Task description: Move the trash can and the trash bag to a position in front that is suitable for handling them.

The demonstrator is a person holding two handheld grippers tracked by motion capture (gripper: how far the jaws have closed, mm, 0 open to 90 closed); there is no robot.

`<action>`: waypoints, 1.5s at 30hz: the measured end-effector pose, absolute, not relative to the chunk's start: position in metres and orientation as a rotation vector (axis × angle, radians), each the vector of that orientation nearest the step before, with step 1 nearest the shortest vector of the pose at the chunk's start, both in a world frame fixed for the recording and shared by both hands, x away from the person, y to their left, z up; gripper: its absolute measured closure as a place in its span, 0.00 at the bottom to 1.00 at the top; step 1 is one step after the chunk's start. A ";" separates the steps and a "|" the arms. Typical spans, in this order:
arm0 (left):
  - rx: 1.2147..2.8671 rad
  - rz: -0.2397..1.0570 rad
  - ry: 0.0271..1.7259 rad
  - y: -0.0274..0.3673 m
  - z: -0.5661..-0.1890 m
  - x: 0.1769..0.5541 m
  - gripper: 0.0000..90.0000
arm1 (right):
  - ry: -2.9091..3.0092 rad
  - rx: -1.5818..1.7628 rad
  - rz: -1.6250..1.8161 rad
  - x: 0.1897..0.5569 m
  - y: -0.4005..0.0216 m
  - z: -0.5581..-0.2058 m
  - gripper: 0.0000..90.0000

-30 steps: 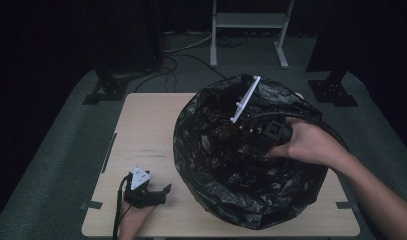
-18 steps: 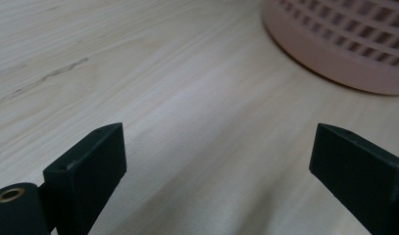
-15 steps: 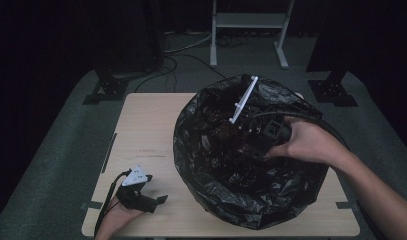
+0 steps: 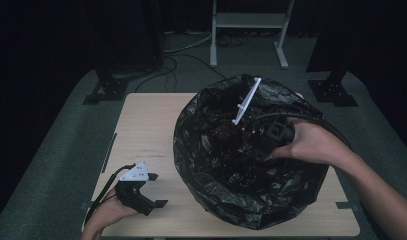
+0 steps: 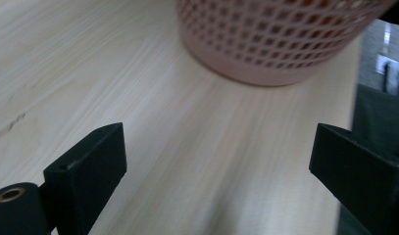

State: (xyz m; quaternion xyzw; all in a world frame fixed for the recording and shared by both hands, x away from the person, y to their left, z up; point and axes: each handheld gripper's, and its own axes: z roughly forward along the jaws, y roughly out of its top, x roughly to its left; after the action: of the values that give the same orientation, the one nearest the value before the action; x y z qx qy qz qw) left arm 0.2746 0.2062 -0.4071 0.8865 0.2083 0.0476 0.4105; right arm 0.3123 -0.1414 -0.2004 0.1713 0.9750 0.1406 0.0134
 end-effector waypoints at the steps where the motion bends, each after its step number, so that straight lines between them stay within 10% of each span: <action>1: 2.237 0.108 0.506 0.206 -0.402 0.274 0.07 | 3.037 0.538 0.438 0.312 -0.142 -0.200 0.44; 45: 2.180 0.201 -0.055 0.144 -0.151 0.259 0.07 | 3.042 0.503 0.457 0.317 -0.147 -0.190 0.43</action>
State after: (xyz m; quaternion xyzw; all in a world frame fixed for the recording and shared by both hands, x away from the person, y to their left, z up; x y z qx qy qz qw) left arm 0.2589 0.1439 -0.1514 0.8849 -0.0224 0.0815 0.4581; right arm 0.3175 -0.1466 -0.1903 0.1615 0.9759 0.1465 0.0122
